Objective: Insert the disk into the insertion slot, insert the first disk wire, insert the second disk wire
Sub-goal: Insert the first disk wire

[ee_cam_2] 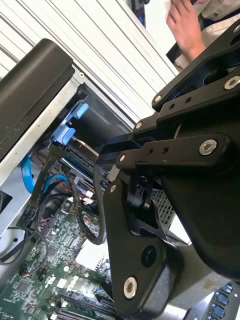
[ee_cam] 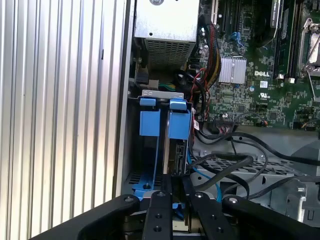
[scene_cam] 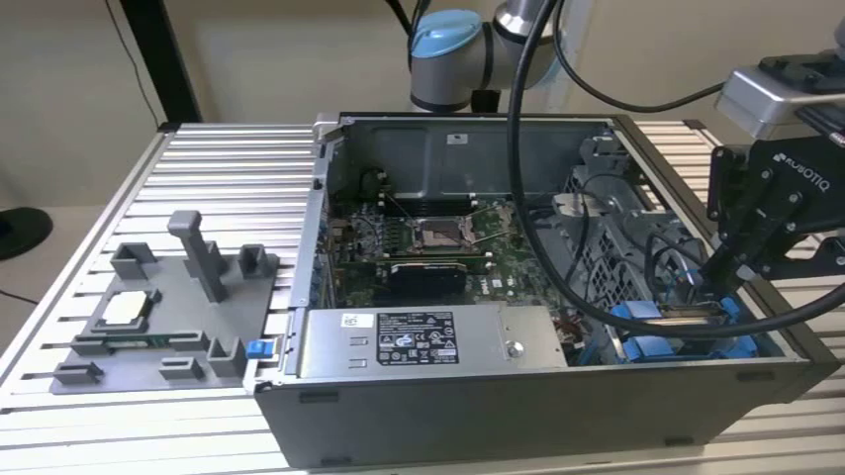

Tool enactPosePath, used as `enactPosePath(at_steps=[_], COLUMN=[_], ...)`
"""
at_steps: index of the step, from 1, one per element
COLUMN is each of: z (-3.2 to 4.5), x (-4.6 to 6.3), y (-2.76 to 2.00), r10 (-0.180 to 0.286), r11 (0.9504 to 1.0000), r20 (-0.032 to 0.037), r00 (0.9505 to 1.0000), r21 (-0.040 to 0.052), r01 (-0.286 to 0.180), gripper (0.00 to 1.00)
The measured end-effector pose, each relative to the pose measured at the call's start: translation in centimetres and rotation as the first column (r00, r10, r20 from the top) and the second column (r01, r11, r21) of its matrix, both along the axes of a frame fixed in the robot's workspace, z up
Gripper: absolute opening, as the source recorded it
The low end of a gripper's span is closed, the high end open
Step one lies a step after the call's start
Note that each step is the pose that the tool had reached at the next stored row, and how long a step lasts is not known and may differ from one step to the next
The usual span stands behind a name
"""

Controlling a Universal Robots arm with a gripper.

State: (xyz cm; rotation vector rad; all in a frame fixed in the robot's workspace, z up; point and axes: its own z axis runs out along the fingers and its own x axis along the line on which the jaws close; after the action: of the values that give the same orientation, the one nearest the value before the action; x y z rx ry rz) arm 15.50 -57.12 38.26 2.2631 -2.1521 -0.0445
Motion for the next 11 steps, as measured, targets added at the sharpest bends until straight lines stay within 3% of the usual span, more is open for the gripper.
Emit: enactPosePath(at_steps=[11], z=[-0.74], x=[0.08], y=[0.29], r10=[0.000], r11=[1.0000], r20=[0.0000], r00=[1.0000], r21=[-0.0001], r01=[0.000], gripper=[0.00])
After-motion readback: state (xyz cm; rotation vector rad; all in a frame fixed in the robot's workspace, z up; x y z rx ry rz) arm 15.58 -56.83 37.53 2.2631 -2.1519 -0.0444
